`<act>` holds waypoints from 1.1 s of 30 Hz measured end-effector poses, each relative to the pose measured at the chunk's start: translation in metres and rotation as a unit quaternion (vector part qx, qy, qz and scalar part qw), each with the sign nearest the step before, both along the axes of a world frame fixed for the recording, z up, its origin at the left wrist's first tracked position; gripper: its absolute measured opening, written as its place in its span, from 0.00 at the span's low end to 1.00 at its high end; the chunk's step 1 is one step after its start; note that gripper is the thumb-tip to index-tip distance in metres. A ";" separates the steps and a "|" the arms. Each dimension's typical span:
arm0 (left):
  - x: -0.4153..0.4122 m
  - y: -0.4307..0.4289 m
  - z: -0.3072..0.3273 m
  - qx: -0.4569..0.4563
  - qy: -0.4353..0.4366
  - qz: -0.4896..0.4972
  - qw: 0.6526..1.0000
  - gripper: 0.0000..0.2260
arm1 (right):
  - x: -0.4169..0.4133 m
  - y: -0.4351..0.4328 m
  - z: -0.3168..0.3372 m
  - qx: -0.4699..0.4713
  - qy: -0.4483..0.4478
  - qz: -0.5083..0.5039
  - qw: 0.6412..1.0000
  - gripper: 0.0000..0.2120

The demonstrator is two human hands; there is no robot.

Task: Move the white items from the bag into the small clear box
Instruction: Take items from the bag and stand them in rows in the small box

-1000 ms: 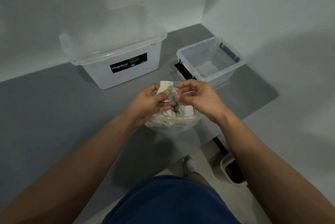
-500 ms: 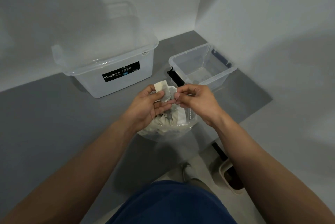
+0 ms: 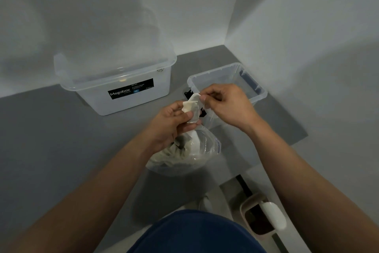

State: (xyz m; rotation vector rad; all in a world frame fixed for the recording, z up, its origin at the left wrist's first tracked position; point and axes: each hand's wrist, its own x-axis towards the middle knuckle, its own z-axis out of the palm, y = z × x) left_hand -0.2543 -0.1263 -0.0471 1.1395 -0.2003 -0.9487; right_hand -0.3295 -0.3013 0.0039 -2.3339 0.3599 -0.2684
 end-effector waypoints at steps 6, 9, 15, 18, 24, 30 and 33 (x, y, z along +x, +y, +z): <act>0.006 -0.012 0.002 0.071 -0.093 0.033 0.993 0.07 | 0.009 -0.022 -0.006 0.020 0.013 0.024 0.999 0.11; 0.017 -0.014 0.009 0.158 -0.260 0.003 0.953 0.09 | 0.011 -0.028 -0.006 -0.062 0.032 0.081 0.994 0.09; 0.031 -0.015 0.015 0.123 -0.211 0.095 0.965 0.14 | 0.012 -0.048 -0.018 0.108 0.005 0.009 0.994 0.03; 0.031 -0.020 0.011 0.097 -0.114 0.154 0.977 0.12 | 0.009 -0.051 -0.023 0.365 -0.038 -0.015 0.930 0.04; 0.017 -0.045 0.023 0.057 -0.077 0.110 0.989 0.11 | 0.013 -0.040 -0.033 0.498 -0.081 -0.018 0.863 0.05; 0.014 -0.054 0.024 0.064 -0.165 0.085 0.980 0.12 | 0.016 -0.042 -0.038 0.374 -0.066 -0.029 0.925 0.07; 0.016 -0.055 0.022 0.103 -0.210 0.095 0.968 0.09 | 0.016 -0.051 -0.033 0.267 -0.043 -0.007 0.963 0.12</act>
